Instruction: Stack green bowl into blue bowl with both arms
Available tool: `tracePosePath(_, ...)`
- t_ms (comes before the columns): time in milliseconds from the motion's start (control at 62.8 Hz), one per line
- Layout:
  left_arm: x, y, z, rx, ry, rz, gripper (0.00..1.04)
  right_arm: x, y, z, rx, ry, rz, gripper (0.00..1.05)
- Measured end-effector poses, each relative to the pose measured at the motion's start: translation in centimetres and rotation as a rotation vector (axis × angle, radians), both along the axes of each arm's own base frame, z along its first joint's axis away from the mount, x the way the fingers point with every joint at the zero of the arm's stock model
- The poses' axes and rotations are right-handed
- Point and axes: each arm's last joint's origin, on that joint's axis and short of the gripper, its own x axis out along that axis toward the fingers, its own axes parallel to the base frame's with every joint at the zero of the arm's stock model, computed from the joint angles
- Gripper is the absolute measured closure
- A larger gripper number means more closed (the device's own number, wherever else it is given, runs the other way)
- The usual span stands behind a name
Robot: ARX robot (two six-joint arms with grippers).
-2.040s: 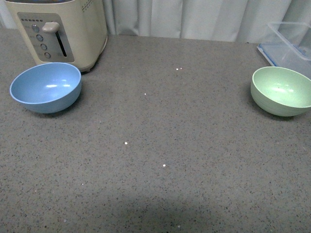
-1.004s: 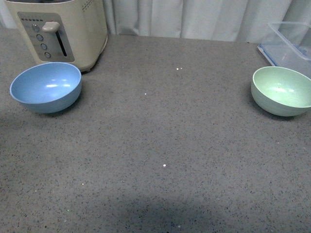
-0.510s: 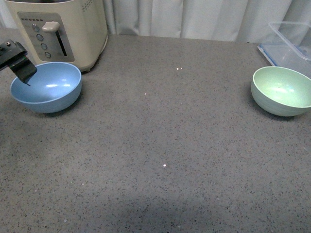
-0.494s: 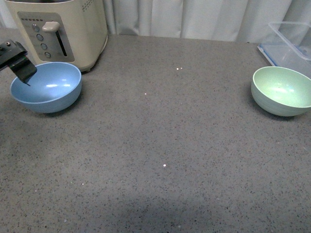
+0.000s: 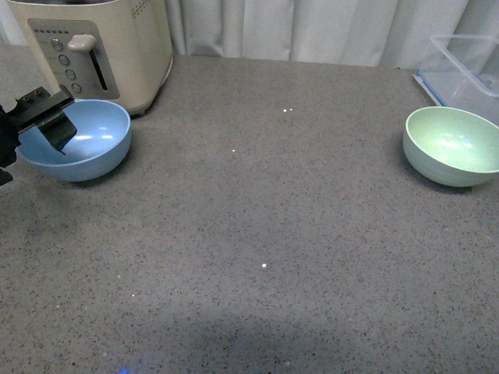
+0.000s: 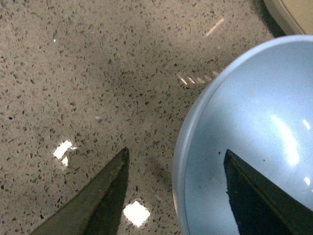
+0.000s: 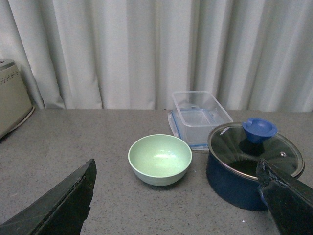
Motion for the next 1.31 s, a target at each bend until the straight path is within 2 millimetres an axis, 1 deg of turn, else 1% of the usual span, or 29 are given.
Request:
tracePosePath(32,0.1,0.1,0.0,0.003,-0.002,0.0,0.48,0.0,0.0,0.0,0.0,0.0,0.0,0.09)
tracePosePath(112,0.3,0.1,0.2,0.011,-0.008,-0.006,0.62,0.0,0.0,0.0,0.0,0.0,0.0,0.09)
tracePosePath(143,0.4,0.2,0.3,0.012,-0.011,-0.007,0.66,0.0,0.0,0.0,0.0,0.0,0.0,0.09)
tracePosePath(191,0.6,0.2,0.4,0.011,-0.017,-0.01,0.75,0.0,0.0,0.0,0.0,0.0,0.0,0.09)
tracePosePath(255,0.7,0.2,0.6,0.017,-0.019,-0.014,0.84,0.0,0.0,0.0,0.0,0.0,0.0,0.09)
tracePosePath(351,0.8,-0.5,0.7,0.049,-0.016,-0.054,0.99,0.0,0.0,0.0,0.0,0.0,0.0,0.09)
tracePosePath(382,0.7,-0.8,0.8,0.051,-0.014,-0.066,1.01,0.0,0.0,0.0,0.0,0.0,0.0,0.09)
tracePosePath(462,0.5,-2.6,1.3,0.049,-0.002,-0.132,1.0,0.0,0.0,0.0,0.0,0.0,0.0,0.09)
tracePosePath(510,0.2,-4.6,2.0,0.029,0.001,-0.199,1.0,0.0,0.0,0.0,0.0,0.0,0.0,0.09)
tracePosePath(542,0.0,-5.6,2.2,0.019,0.001,-0.226,1.0,0.0,0.0,0.0,0.0,0.0,0.0,0.09)
tracePosePath(558,-0.1,-6.5,2.5,0.012,0.0,-0.256,1.0,0.0,0.0,0.0,0.0,0.0,0.0,0.09)
tracePosePath(590,-0.4,-7.6,2.8,0.004,0.001,-0.288,1.0,0.0,0.0,0.0,0.0,0.0,0.0,0.09)
tracePosePath(606,-0.6,-8.7,3.1,-0.004,-0.003,-0.32,1.0,0.0,0.0,0.0,0.0,0.0,0.0,0.09)
tracePosePath(622,-0.8,-9.2,3.2,-0.008,-0.005,-0.334,1.0,0.0,0.0,0.0,0.0,0.0,0.0,0.09)
tracePosePath(637,-1.0,-10.3,3.4,-0.016,-0.008,-0.363,1.0,0.0,0.0,0.0,0.0,0.0,0.0,0.09)
tracePosePath(653,-1.2,-10.9,3.6,-0.022,-0.01,-0.376,1.0,0.0,0.0,0.0,0.0,0.0,0.0,0.09)
tracePosePath(669,-1.9,-13.2,4.0,-0.033,-0.022,-0.432,1.0,0.0,0.0,0.0,0.0,0.0,0.0,0.09)
tracePosePath(701,-2.3,-14.2,4.1,-0.032,-0.028,-0.458,1.0,0.0,0.0,0.0,0.0,0.0,0.0,0.09)
tracePosePath(717,-2.7,-15.3,4.2,-0.025,-0.032,-0.482,1.0,0.0,0.0,0.0,0.0,0.0,0.0,0.09)
tracePosePath(749,-3.2,-16.3,4.2,-0.016,-0.036,-0.504,1.0,0.0,0.0,0.0,0.0,0.0,0.0,0.09)
tracePosePath(797,-4.3,-18.5,4.1,-0.014,-0.035,-0.545,1.0,0.0,0.0,0.0,0.0,0.0,0.0,0.09)
tracePosePath(892,-5.8,-21.2,3.6,-0.012,-0.037,-0.597,1.0,0.0,0.0,0.0,0.0,0.0,0.0,0.09)
tracePosePath(956,-6.5,-22.3,2.9,-0.002,-0.029,-0.612,1.0,0.0,0.0,0.0,0.0,0.0,0.0,0.09)
tracePosePath(1036,-6.5,-22.5,1.7,0.037,-0.031,-0.592,1.0,0.0,0.0,0.0,0.0,0.0,0.0,0.09)
tracePosePath(1163,-6.4,-22.1,1.0,0.084,-0.037,-0.582,1.0,0.0,0.0,0.0,0.0,0.0,0.0,0.09)
tracePosePath(1307,-6.2,-21.7,0.6,0.098,-0.028,-0.579,1.0,0.0,0.0,0.0,0.0,0.0,0.0,0.09)
